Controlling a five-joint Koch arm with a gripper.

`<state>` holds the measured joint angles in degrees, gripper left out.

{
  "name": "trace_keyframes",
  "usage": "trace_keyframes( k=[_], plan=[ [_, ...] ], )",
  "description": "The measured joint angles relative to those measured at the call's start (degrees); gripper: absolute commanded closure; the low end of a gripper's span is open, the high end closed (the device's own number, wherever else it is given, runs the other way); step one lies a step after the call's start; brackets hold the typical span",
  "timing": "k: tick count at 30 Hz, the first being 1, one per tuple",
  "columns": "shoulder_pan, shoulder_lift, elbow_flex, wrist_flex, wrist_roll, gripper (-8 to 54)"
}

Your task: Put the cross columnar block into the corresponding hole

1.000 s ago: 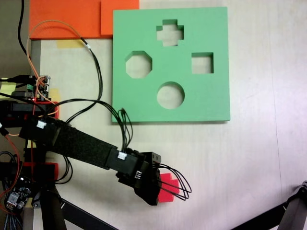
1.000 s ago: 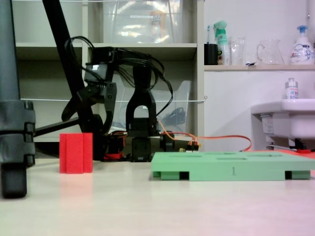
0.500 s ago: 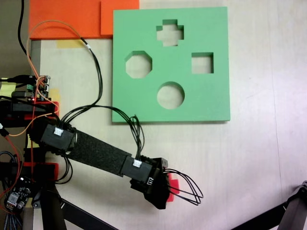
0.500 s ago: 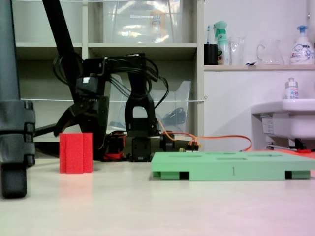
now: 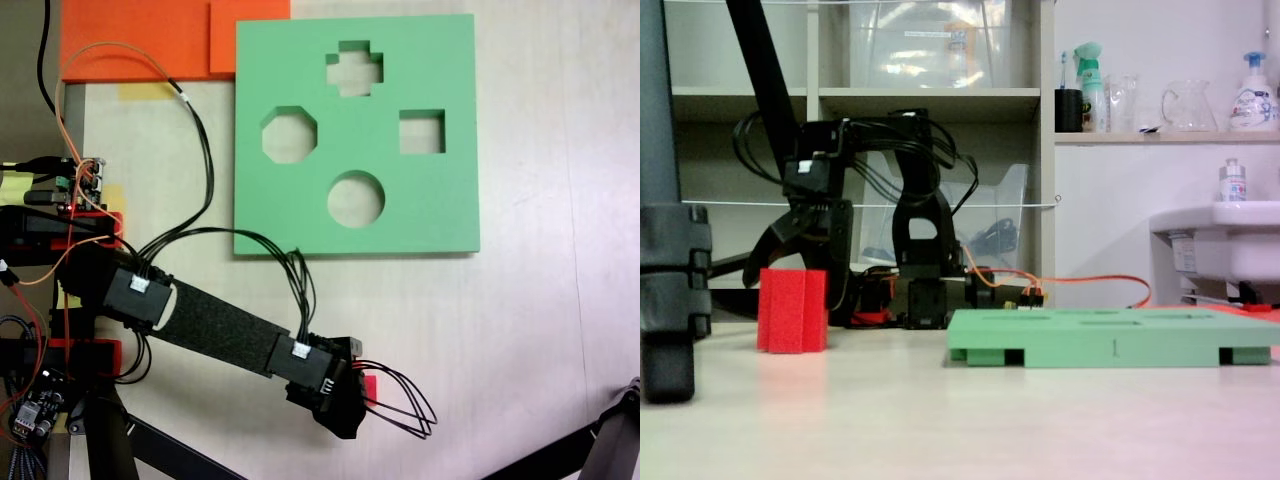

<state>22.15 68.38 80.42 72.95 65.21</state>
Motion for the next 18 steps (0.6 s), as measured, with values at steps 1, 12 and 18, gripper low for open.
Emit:
trace_keyframes(
  k=[1, 12, 18],
  plan=[
    [0.1, -0.6, -0.3, 0.9, 1.7, 13.5],
    [-2.5, 0.3, -1.2, 12.7, 6.6, 20.4],
    [-7.2, 6.9, 0.2, 20.2, 10.5, 22.3]
  ],
)
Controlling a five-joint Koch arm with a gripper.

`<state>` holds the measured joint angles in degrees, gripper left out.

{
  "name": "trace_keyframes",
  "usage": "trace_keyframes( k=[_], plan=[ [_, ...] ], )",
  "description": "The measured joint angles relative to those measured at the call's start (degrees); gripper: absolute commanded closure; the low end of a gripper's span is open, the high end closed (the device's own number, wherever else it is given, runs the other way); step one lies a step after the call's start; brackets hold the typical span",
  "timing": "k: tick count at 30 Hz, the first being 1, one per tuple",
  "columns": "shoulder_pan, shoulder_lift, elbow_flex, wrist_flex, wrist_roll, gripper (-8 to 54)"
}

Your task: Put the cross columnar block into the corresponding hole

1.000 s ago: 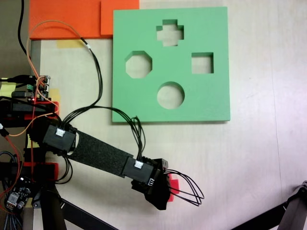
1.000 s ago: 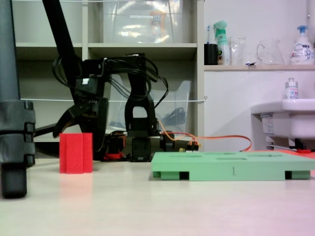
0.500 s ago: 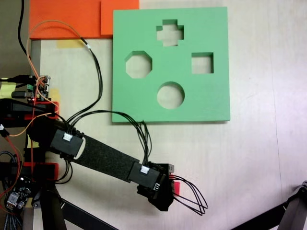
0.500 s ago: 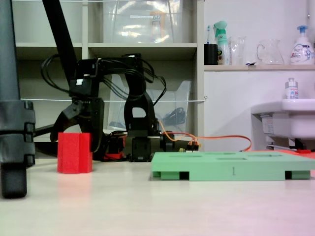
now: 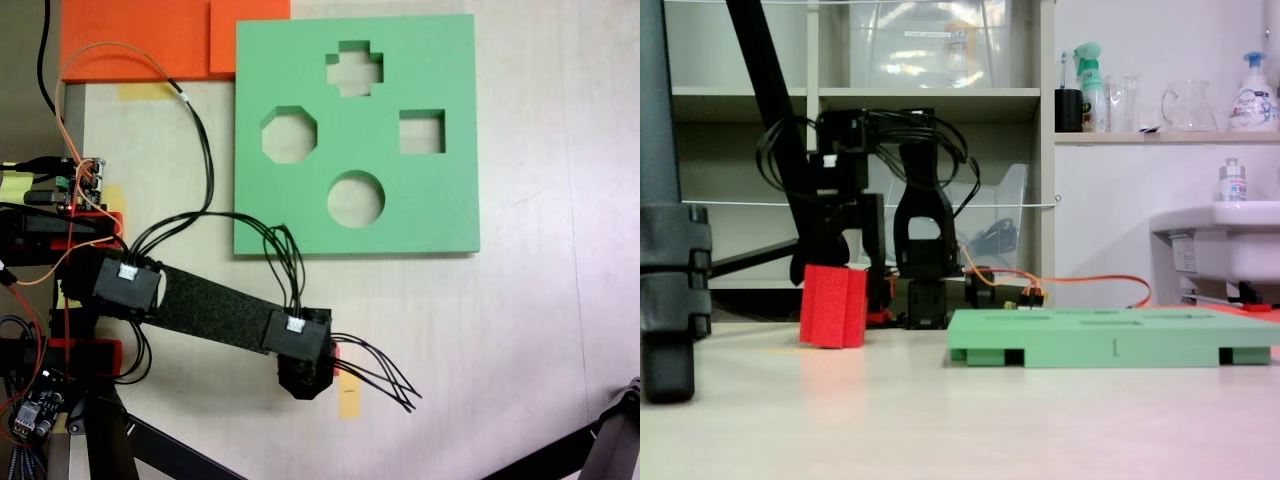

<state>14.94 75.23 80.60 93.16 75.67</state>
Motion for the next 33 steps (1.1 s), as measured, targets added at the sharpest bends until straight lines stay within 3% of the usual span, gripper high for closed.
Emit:
trace_keyframes(
  k=[10, 12, 17, 21, 25, 33],
  plan=[
    [-11.4, 15.0, -0.6, 1.6, 9.7, 24.1],
    [-14.9, 17.0, -3.4, 1.8, 14.2, 24.1],
    [-27.2, 17.7, -8.1, 0.7, 36.9, 24.0],
    [-37.8, 14.9, -11.7, -2.7, 46.8, 23.9],
    [-46.1, 10.0, -11.9, -11.5, 49.4, 23.9],
    [-58.4, -6.5, -29.5, -16.3, 51.9, 23.8]
  ],
)
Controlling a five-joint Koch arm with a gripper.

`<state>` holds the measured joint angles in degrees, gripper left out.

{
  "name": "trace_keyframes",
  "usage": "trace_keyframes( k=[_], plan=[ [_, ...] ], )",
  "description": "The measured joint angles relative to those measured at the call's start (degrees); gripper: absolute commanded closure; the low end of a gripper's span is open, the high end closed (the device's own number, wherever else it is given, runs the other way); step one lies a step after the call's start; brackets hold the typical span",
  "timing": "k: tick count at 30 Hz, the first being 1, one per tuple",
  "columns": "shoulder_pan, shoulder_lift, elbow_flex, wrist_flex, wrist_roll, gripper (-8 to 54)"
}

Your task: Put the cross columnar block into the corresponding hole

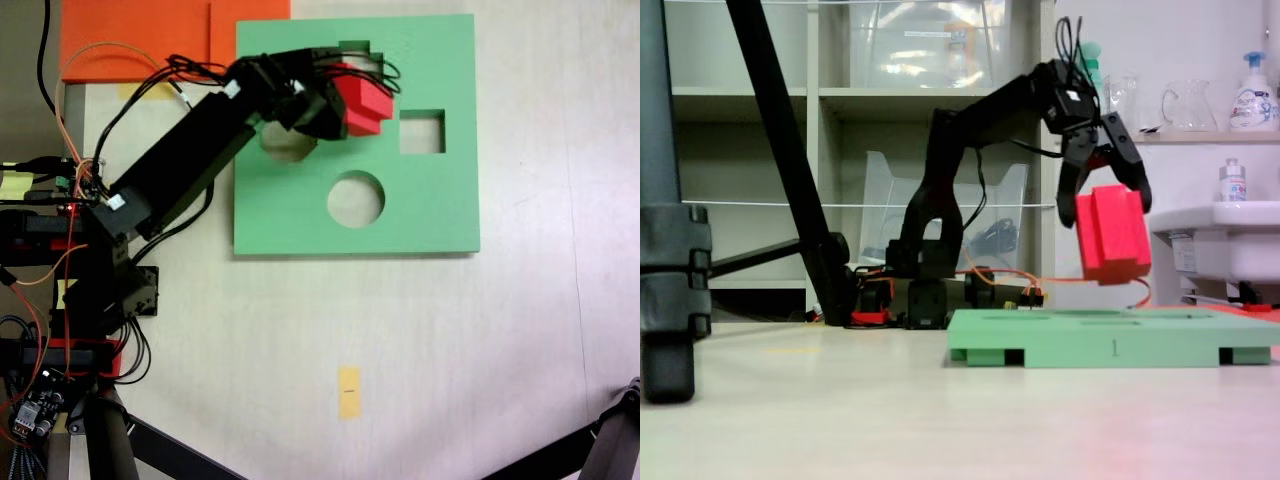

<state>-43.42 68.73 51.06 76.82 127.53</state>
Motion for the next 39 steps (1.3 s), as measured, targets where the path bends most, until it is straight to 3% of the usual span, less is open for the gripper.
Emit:
trace_keyframes(
  k=[9, 39],
  plan=[
    [-5.8, -7.7, -5.4, -0.8, 2.8, 23.6],
    [-7.5, -19.6, -13.0, -3.2, 9.2, 19.3]
  ],
)
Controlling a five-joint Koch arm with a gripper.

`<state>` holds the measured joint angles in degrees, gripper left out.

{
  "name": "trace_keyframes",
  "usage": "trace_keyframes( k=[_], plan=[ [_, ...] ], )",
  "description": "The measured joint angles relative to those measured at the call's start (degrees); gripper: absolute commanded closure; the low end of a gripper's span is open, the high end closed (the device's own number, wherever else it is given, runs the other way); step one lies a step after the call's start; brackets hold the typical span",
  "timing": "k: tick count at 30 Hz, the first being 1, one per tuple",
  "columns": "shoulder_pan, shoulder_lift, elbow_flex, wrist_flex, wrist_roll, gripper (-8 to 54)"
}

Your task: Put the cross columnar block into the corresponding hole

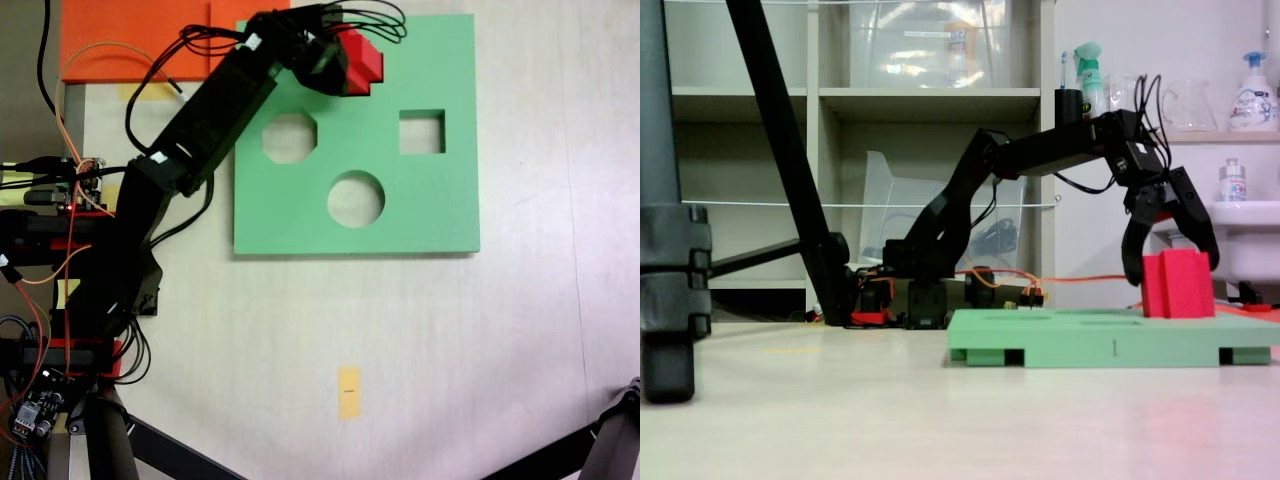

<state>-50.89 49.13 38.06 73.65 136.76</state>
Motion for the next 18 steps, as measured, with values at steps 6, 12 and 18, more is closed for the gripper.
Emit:
trace_keyframes(
  k=[6, 12, 18],
  plan=[
    [1.1, -3.6, -4.7, 0.2, -1.4, 5.6],
    [1.0, -4.7, -8.3, 1.0, -5.5, -6.5],
    [1.1, 5.2, -8.5, 10.4, -16.9, -6.4]
  ],
)
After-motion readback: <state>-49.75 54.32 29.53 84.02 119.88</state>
